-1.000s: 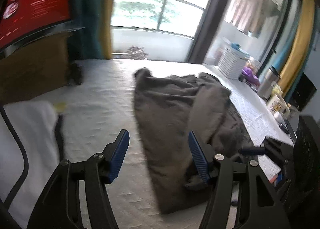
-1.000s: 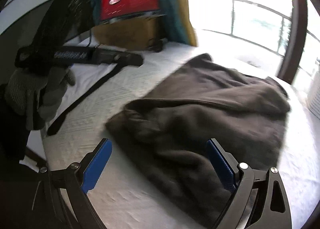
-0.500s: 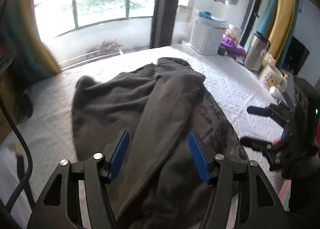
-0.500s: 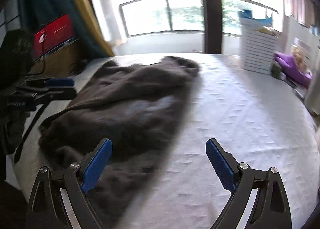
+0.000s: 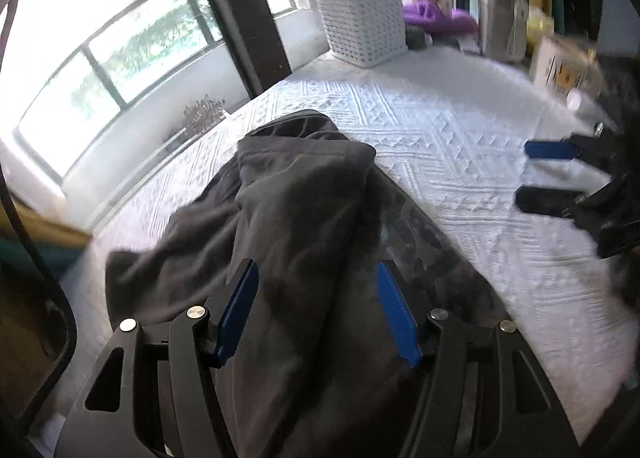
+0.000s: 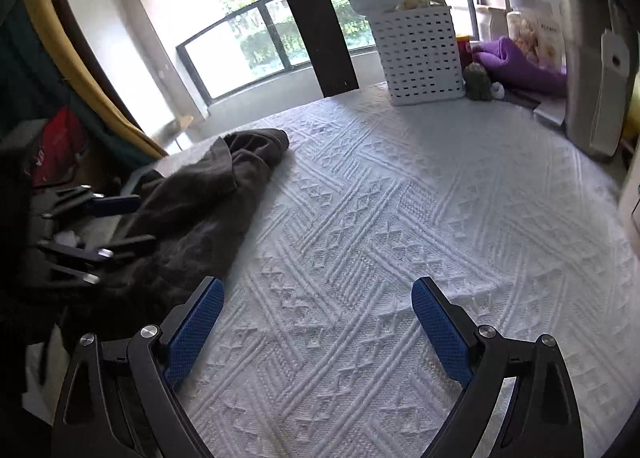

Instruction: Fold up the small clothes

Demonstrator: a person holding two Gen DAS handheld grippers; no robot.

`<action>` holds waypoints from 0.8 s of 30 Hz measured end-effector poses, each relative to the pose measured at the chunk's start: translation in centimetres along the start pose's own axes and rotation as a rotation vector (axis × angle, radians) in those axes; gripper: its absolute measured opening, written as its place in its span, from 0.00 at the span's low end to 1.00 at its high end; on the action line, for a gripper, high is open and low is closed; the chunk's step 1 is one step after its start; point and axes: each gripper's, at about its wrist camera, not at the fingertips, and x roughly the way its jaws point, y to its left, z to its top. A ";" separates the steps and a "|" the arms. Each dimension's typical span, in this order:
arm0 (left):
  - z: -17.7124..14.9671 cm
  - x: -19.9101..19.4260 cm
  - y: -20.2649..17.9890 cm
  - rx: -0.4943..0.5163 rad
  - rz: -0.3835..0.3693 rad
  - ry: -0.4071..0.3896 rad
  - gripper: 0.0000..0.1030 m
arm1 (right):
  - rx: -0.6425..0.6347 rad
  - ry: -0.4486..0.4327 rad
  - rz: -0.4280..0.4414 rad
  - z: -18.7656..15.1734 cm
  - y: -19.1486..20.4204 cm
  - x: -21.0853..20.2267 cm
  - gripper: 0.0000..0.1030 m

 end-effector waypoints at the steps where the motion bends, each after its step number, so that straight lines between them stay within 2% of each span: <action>1: 0.3 0.6 -0.4 0.031 0.011 0.013 0.60 | 0.006 0.000 0.008 0.0 -0.1 0.0 0.93; 4: 0.6 2.0 -0.7 0.100 0.048 0.051 0.59 | 0.009 0.007 0.014 -0.1 0.1 0.0 0.93; 5: 0.6 2.2 -0.3 0.103 0.055 0.050 0.49 | 0.007 0.010 0.017 -0.2 0.1 0.0 0.93; 6: 0.6 2.3 0.2 0.097 0.056 0.056 0.31 | 0.006 0.011 0.017 -0.1 0.1 0.1 0.93; 8: 0.5 1.9 1.4 0.066 0.050 0.049 0.16 | 0.005 0.015 0.013 -0.1 0.1 0.1 0.93; 10: 0.3 1.2 2.9 0.015 0.029 0.025 0.08 | 0.012 0.022 0.006 -0.1 0.0 0.2 0.93; 13: -0.3 0.0 5.5 -0.070 0.035 -0.017 0.07 | 0.005 0.031 -0.014 0.0 0.2 0.6 0.93; 19: -3.0 -1.9 12.0 -0.294 -0.040 -0.085 0.07 | -0.028 0.050 -0.073 0.0 1.3 1.1 0.93; 22: -4.9 -1.5 15.2 -0.397 -0.107 -0.086 0.07 | -0.033 0.062 -0.048 -0.1 2.9 1.5 0.93; 24: -5.7 -0.9 16.5 -0.429 -0.112 -0.081 0.07 | -0.060 0.077 -0.033 -0.3 4.7 2.1 0.93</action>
